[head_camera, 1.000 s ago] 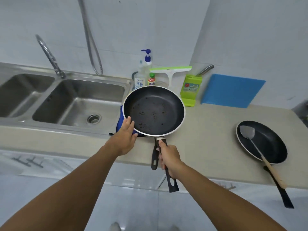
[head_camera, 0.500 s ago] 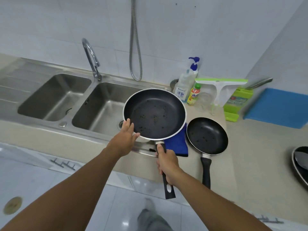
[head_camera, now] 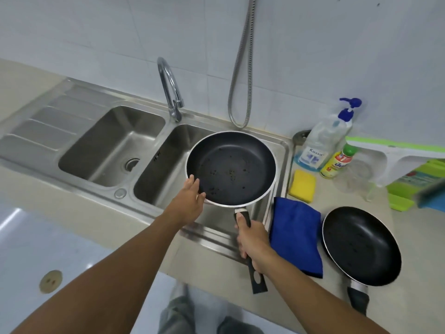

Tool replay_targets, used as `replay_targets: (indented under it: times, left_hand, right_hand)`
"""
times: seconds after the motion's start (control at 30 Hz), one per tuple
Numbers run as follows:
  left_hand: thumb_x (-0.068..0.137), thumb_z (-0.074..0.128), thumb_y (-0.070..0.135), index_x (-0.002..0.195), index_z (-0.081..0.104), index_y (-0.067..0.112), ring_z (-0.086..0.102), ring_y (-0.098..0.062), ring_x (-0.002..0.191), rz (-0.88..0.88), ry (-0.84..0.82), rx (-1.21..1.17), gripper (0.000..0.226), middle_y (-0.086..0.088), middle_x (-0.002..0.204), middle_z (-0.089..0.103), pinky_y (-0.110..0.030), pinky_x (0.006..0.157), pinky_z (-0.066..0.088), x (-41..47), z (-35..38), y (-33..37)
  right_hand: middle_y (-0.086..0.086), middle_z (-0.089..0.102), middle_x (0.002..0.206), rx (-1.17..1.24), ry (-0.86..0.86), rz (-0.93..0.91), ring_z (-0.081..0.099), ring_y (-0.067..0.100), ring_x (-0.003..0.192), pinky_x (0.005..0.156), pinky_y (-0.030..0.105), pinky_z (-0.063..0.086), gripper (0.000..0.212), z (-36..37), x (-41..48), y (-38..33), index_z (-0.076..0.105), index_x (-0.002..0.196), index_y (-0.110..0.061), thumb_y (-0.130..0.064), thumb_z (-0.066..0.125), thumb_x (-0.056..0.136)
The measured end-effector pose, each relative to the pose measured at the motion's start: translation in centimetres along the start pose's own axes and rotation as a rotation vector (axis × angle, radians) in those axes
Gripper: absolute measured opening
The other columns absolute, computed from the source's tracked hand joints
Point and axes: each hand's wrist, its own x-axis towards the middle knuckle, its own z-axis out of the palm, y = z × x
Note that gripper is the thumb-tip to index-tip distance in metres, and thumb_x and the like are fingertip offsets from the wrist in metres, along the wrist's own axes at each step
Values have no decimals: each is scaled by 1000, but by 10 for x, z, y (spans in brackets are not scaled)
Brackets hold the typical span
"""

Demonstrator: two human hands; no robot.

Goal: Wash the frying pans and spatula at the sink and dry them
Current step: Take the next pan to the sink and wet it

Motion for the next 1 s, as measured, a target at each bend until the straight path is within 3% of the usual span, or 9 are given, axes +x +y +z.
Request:
replay_targets:
  times: [0.1, 0.27, 0.37, 0.47, 0.63, 0.7, 0.8, 0.87, 1.0]
  left_hand:
    - [110, 44, 30, 163, 26, 9, 20, -26, 158, 8, 9, -19, 60, -7, 174, 12, -39, 126, 20, 28, -20, -20]
    - [106, 49, 21, 150, 47, 6, 45, -36, 144, 2, 97, -88, 46, -15, 153, 51, -43, 117, 35, 101, -85, -38]
    - [105, 47, 15, 154, 42, 4, 39, -35, 148, 23, 83, -28, 50, -17, 159, 45, -40, 121, 29, 154, -124, -48]
    - [98, 46, 4, 147, 46, 5, 45, -39, 142, 75, 87, 3, 49, -19, 155, 47, -42, 116, 36, 202, -157, -52]
    - [94, 50, 3, 159, 27, 3, 21, -36, 156, 193, 27, 144, 69, -15, 171, 16, -48, 126, 25, 266, -184, -59]
    - [94, 54, 6, 157, 32, 4, 35, -38, 149, 214, 29, 197, 67, -15, 167, 27, -48, 120, 34, 279, -189, -58]
    - [93, 61, 8, 132, 52, 2, 57, -44, 122, 233, 112, 283, 40, -19, 136, 56, -50, 100, 50, 286, -193, -56]
    - [94, 63, 11, 124, 57, 2, 58, -44, 118, 242, 151, 334, 32, -18, 128, 59, -50, 96, 51, 284, -193, -58]
    - [94, 62, 8, 127, 60, -2, 57, -44, 120, 206, 162, 363, 35, -24, 129, 60, -48, 97, 50, 273, -192, -63]
  right_hand:
    - [2, 49, 58, 31, 12, 15, 41, 13, 40, 40, 27, 36, 46, 17, 8, -8, 64, 101, -8, -50, 46, 103]
    - [1, 49, 56, 81, 81, 47, 42, 13, 39, 40, 27, 35, 45, 53, 20, -23, 67, 95, -9, -50, 50, 101]
    - [-1, 46, 52, 114, 125, 51, 39, 13, 37, 39, 26, 33, 42, 76, 24, -35, 66, 90, -10, -47, 51, 102]
    - [0, 44, 51, 144, 150, 59, 38, 14, 37, 39, 24, 32, 39, 95, 28, -43, 67, 96, -10, -45, 51, 102]
    - [2, 42, 50, 178, 165, 89, 35, 15, 37, 39, 24, 29, 44, 115, 33, -46, 63, 100, -3, -45, 52, 102]
    - [3, 42, 51, 180, 170, 103, 35, 15, 38, 39, 24, 29, 48, 119, 35, -46, 62, 101, 1, -46, 53, 101]
    - [3, 42, 50, 175, 174, 103, 36, 17, 38, 40, 25, 30, 53, 123, 39, -44, 60, 102, 4, -49, 54, 100]
    - [2, 44, 49, 155, 183, 102, 37, 18, 37, 40, 26, 32, 53, 125, 41, -45, 60, 101, 3, -50, 52, 100]
    - [2, 48, 52, 114, 186, 106, 41, 17, 40, 42, 27, 35, 50, 126, 44, -52, 63, 100, -2, -50, 50, 100]
